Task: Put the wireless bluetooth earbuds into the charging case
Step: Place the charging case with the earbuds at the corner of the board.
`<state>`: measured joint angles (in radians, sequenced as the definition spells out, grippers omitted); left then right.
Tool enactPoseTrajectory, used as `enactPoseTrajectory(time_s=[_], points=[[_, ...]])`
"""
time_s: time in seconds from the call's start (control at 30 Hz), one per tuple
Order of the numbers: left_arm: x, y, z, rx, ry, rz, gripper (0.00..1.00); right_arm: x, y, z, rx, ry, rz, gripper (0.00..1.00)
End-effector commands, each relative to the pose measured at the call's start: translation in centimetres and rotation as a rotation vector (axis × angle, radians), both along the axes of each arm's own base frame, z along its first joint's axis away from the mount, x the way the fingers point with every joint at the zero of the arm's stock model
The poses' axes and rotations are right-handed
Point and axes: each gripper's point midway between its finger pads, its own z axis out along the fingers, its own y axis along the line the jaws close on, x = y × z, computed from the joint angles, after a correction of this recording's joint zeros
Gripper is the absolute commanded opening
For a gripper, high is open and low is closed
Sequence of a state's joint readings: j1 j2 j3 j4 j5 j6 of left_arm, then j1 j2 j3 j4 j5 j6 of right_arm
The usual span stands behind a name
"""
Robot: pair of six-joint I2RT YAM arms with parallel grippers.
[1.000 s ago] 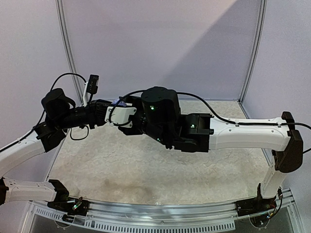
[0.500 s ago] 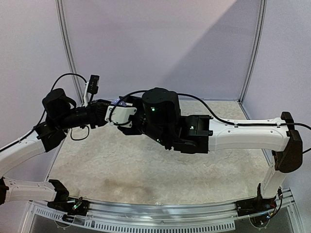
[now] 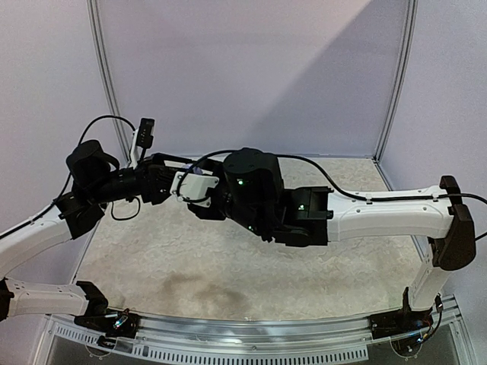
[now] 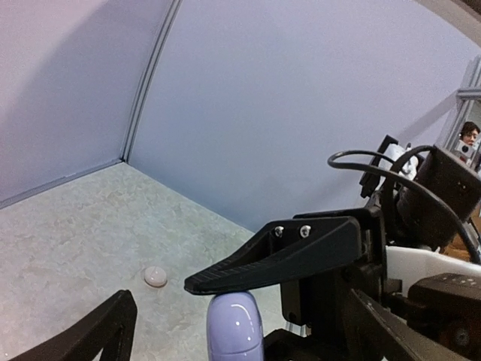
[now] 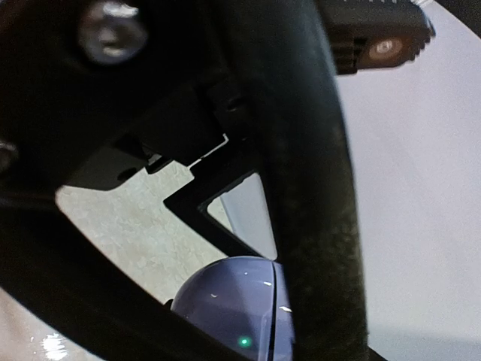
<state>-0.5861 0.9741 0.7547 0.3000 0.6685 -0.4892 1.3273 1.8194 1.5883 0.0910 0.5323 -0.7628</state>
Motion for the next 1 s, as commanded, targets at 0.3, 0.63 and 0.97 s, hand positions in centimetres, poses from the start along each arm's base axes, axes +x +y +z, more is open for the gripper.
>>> enactPoseTrajectory(time_s=[0.3, 0.63, 0.97], points=[[2.0, 1.5, -1.4, 0.06, -0.035, 0.127, 0.99, 1.4, -5.1, -0.7, 0.157, 0.217, -0.144, 0.09], [2.8, 2.3, -2.6, 0.112, -0.043, 0.2, 0.99, 4.4, -11.6, -7.0, 0.128, 0.464, -0.371, 0.09], [3.1, 2.8, -3.5, 0.132, -0.044, 0.238, 0.99, 3.9, -29.0, -22.1, 0.184, 0.917, -0.94, 0.1]])
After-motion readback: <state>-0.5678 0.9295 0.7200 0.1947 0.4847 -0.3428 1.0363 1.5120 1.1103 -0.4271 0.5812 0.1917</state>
